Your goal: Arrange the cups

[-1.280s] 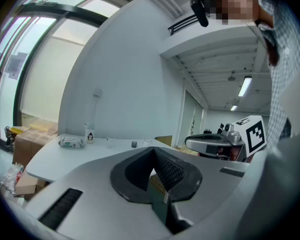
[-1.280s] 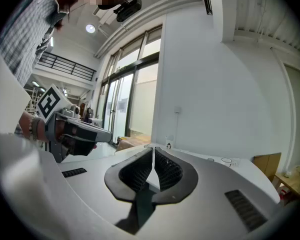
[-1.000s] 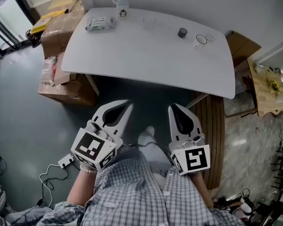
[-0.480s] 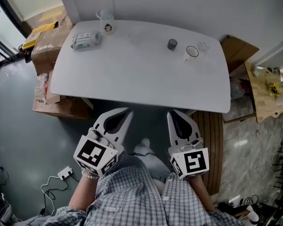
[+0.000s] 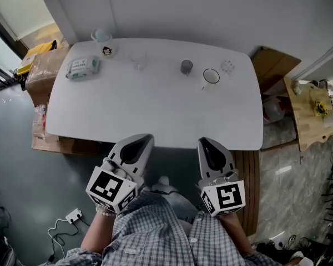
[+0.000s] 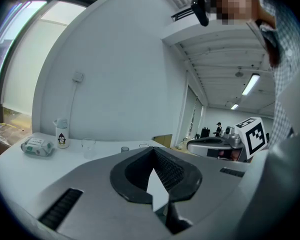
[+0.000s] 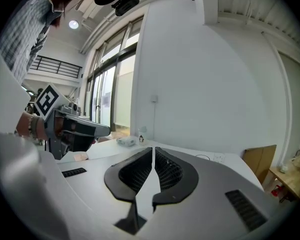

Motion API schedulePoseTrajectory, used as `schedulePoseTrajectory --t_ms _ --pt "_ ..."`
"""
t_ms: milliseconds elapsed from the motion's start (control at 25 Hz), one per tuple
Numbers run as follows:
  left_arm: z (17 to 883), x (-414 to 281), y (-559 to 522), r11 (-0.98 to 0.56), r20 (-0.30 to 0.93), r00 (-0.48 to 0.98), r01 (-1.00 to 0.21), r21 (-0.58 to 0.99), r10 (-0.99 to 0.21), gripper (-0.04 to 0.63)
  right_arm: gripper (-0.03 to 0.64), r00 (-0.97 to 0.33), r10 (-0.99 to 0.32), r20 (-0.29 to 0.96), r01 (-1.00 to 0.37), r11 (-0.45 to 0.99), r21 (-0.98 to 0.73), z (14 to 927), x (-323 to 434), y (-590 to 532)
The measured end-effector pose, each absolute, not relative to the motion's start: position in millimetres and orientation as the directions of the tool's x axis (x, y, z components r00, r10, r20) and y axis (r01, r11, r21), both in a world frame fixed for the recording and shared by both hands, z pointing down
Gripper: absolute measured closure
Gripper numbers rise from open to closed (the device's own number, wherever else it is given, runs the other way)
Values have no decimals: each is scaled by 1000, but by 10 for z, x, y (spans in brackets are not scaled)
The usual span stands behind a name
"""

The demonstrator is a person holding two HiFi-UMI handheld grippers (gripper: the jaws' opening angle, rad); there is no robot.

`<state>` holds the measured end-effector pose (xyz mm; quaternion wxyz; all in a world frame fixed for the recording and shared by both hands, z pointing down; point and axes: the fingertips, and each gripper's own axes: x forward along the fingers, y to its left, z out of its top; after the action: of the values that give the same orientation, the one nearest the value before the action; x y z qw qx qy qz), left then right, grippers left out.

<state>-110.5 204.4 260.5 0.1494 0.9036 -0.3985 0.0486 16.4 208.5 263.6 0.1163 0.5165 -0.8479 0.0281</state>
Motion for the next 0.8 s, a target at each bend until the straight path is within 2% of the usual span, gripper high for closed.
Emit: schedulePoseTrajectory --t_ms 360,800 --pt "2688 -772 1782 -689 250 717 -696 205 -650 584 586 -376 -894 244 -916 398 49 2751 531 1908" --pt "2706 -661 1079 -705 231 739 -674 221 -633 584 586 -323 -908 267 -934 351 63 2772 596 1430"
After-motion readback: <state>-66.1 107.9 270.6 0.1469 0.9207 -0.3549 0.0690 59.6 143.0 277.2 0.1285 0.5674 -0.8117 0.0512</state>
